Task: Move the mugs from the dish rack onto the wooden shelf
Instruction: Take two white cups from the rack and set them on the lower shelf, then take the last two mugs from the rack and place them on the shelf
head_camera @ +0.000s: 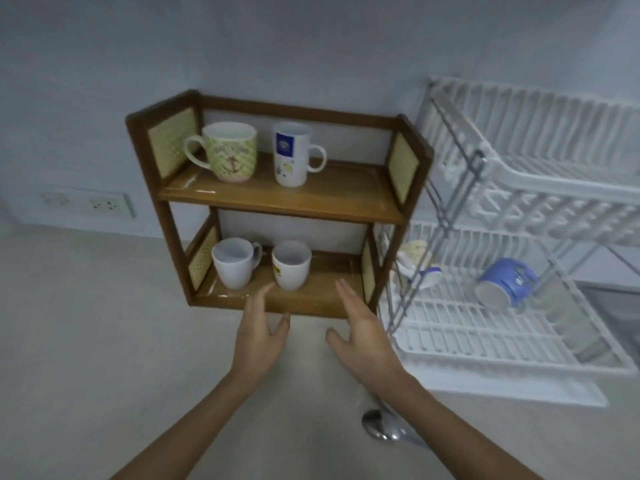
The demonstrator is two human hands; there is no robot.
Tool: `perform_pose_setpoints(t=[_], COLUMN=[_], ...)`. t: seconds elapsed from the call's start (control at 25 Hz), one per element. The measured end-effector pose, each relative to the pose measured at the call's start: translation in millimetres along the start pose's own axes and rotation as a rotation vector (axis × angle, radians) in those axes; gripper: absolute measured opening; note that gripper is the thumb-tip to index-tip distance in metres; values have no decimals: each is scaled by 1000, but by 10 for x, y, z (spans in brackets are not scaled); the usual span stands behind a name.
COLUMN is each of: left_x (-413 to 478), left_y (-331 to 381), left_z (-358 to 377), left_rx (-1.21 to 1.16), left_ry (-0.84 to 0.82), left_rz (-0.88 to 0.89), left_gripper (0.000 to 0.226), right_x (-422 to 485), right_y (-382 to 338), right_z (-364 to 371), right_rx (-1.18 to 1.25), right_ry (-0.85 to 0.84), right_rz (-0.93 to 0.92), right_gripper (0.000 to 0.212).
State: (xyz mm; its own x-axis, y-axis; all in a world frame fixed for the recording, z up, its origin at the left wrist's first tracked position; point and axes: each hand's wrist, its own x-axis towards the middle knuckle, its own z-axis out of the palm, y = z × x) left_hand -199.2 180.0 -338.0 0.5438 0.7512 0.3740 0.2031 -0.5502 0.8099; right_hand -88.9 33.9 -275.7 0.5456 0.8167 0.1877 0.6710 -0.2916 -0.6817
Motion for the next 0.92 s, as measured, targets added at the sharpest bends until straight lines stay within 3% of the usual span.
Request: perform_pose_setpoints(t=[0.2,0.28,0.36,0.52,0.68,0.8,0.92], left_x=[-412,-514,-555,-309,461,884,1136], left_y=[985,1304,1522,1903,2052,1985,1889], left_z=[350,608,867,1540,2216,2528,2713], left_rx=[-65,-114,-162,-120,173,333,545], left_ry=[-222,-296,-377,-442,-427,-381,-408], left_rz=[358,512,543,273,-184,-323,-431], left_gripper=[35,27,27,38,69,75,92], right_x=[-711,-656,-468,22,503,680,812], right_y=[528,888,1267,1992,2380,2553,2707], right_z=[-790,-1131,-1426,-1959,-2239,-2277,-2275], right_rx=[39,70,71,205,305,313,294], right_ry=[218,344,456,550,420,365,326], right_rz=[-21,73,256,655,896,919,847], right_gripper=[38,35,30,47,79,95,93])
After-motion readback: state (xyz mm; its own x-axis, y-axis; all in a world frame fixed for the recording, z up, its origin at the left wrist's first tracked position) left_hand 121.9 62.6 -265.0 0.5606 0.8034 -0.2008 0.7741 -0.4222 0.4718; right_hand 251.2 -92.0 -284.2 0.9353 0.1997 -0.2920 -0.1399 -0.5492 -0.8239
